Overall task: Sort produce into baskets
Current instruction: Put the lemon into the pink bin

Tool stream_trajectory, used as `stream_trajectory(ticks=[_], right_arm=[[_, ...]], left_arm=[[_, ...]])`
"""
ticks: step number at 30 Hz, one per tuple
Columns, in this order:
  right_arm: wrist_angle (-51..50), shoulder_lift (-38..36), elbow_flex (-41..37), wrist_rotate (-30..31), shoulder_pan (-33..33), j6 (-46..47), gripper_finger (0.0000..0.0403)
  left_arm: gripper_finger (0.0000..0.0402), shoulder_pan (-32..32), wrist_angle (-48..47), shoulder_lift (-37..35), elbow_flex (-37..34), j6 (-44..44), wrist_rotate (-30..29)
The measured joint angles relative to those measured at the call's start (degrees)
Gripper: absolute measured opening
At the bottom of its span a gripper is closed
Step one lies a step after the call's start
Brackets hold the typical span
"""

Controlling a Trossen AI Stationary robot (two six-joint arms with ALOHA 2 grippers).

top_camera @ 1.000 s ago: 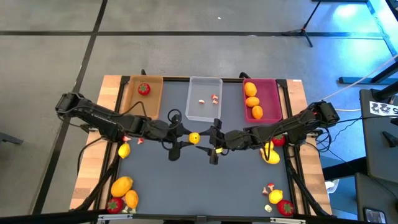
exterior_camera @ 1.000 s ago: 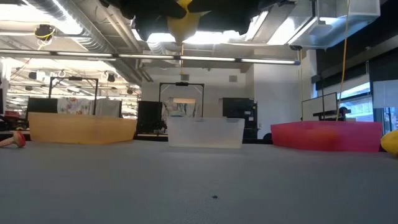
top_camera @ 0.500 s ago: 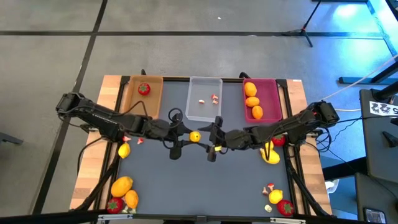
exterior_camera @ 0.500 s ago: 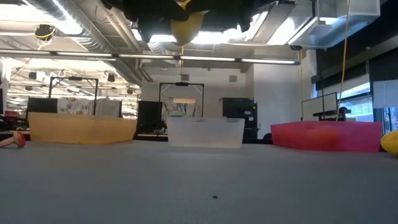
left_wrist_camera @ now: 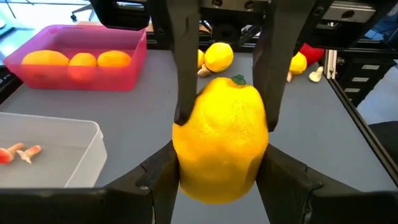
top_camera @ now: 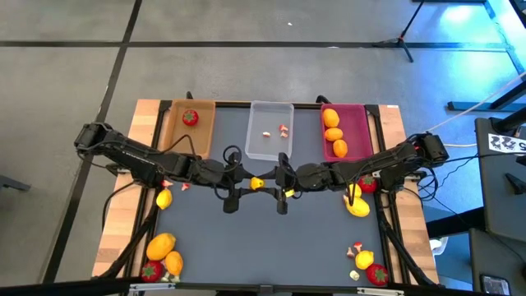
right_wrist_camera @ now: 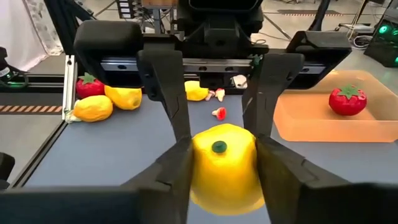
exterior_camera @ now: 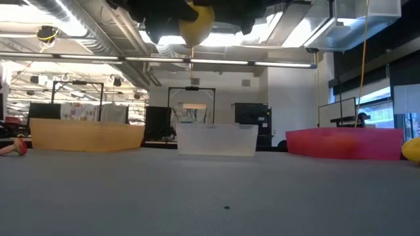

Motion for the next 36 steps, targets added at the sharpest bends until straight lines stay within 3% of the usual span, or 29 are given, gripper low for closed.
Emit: stream_trajectory(ticks=[3,7,13,17,28,36], right_arm=[[-0.3,0.0,0.0,0.0,0.0,-0.1,0.0110],[-0.4,0.0,0.0,-0.1,0.0,-0.2,0.0111],[-2.2,0.2,-0.3,-0.5,0.0,-0.4,0.0115],[-3.6,-1.1,-0.3,0.4,0.0,-0.4,0.0115],[-23.5,-11.3,-0.2,15.2,0.0,1.6,0.0119],[-44.3,-19.6,-0.2,23.6,-3.0,10.8,0.0119]], left_arm=[[0.0182,0.0,0.0,0.0,0.0,0.9,-0.3],[0.0189,0.1,0.1,0.0,0.0,1.1,-0.6],[0.0254,0.0,-0.4,-0.3,0.1,0.0,-0.6],[0.0282,-0.2,-6.6,-0.9,0.1,-1.3,-0.8],[0.0279,-0.1,-18.9,-1.4,0.1,-9.3,-2.6],[0.0279,-0.1,-19.8,-1.4,0.1,-11.1,-3.6]])
